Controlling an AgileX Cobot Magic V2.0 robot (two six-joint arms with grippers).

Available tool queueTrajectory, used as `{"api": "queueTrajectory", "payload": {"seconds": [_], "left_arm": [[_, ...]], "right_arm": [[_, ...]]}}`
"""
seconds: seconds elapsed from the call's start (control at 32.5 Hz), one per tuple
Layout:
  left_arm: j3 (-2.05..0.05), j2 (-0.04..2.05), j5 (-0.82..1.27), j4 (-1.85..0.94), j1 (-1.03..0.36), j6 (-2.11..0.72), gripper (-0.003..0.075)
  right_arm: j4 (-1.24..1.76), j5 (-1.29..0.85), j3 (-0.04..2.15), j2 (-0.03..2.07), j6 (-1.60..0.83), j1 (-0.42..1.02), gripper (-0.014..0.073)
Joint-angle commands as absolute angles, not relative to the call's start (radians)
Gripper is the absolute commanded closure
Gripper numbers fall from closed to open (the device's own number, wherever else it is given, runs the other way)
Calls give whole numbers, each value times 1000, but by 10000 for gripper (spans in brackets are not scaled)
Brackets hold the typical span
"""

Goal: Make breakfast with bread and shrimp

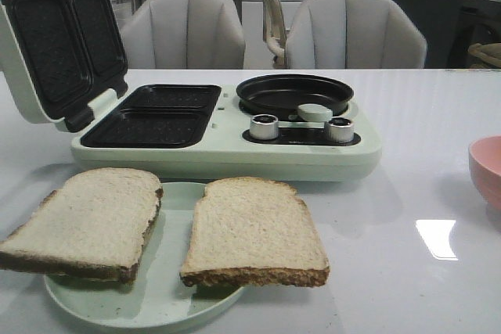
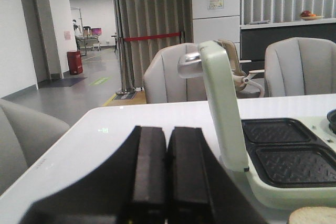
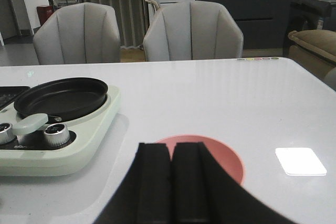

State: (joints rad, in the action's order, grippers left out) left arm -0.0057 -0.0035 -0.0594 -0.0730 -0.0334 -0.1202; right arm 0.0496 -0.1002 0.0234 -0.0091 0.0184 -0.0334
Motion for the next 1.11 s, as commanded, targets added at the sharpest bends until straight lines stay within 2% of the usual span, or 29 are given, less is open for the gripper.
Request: {"api": "queueTrajectory", "payload": {"seconds": [0.0,0.15,0.28,0.55,0.89,1.08], "left_arm": [[-92,-24,-160,-73,-44,-122,619],[-251,-1,-82,-73,-46,-122,619],[-394,62,65,-73,-46,-122,619],[-674,281,361,-79,-46,-122,619],[-706,472,549,-81,-46,-122,619],[-706,546,557,-81,-46,-122,619]], "right_arm": [[41,-85,138,-32,16,-40,555],[40,-167,271,-25,16,-40,555],[40,-211,380,16,16,-40,555],[40,-401,587,230,16,-40,555],[40,-493,594,466,16,-40,555],[40,-516,594,574,16,-40,555]]}}
